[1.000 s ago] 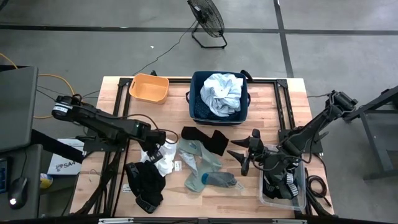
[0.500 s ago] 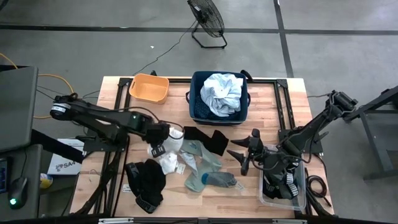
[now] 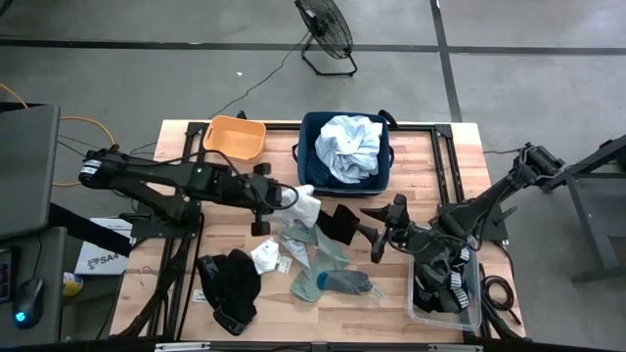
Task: Pick & Place Cloths
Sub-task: Put the white boxer shorts into the transparent bin
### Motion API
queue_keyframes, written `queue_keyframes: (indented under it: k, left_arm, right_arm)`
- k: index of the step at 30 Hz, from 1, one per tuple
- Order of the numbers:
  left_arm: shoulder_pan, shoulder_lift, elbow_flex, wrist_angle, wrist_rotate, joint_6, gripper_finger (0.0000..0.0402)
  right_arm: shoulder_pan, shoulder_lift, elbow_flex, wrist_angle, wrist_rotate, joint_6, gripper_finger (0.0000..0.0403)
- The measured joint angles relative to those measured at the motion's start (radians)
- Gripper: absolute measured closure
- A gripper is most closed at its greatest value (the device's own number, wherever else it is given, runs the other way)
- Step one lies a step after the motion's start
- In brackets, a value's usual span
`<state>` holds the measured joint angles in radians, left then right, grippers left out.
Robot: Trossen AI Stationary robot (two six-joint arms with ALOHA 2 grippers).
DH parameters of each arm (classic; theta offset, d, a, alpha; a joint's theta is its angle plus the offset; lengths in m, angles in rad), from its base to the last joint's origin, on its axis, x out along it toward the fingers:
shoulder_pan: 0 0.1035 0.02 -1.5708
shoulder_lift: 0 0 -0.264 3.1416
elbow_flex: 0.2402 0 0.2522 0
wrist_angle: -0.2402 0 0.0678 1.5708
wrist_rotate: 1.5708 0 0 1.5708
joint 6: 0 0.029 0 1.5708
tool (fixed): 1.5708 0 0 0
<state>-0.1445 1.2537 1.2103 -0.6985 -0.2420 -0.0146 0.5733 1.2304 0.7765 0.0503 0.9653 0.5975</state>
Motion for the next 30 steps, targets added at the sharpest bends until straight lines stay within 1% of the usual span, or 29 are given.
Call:
queue_keyframes:
  k: [3,6,9,11,14,18,20,24,27,30]
  left_arm:
    - [0.000,0.000,0.001,0.074,0.033,0.138,0.0394]
    - [0.000,0.000,0.001,0.114,0.066,0.266,0.0394]
    - [0.000,0.000,0.001,0.146,0.075,0.362,0.0394]
    - [0.000,0.000,0.001,0.169,0.075,0.412,0.0394]
    - [0.000,0.000,0.001,0.204,0.075,0.496,0.0394]
    - [0.000,0.000,0.001,0.240,0.052,0.605,0.0394]
    - [0.000,0.000,0.001,0.239,0.007,0.647,0.0394]
    - [0.000,0.000,0.001,0.229,-0.121,0.693,0.0393]
    - [0.000,0.001,0.001,0.224,-0.208,0.733,0.0391]
    - [0.000,0.001,0.001,0.225,-0.235,0.791,0.0391]
  right_arm:
    - [-0.021,0.000,0.000,0.094,-0.015,-0.080,0.0199]
    - [-0.048,0.000,0.000,0.215,-0.107,-0.263,0.0199]
    - [-0.077,0.000,0.000,0.300,-0.204,-0.459,0.0199]
    - [-0.100,-0.001,0.000,0.324,-0.262,-0.589,0.0199]
    - [-0.143,-0.001,0.000,0.337,-0.328,-0.724,0.0199]
    - [-0.203,-0.001,0.000,0.375,-0.419,-0.789,0.0199]
    - [-0.228,-0.001,0.000,0.408,-0.468,-0.804,0.0199]
    - [-0.260,-0.001,0.000,0.473,-0.615,-0.812,0.0192]
    - [-0.277,-0.001,0.000,0.502,-0.676,-0.813,0.0166]
    - [-0.302,0.004,0.000,0.509,-0.704,-0.834,0.0128]
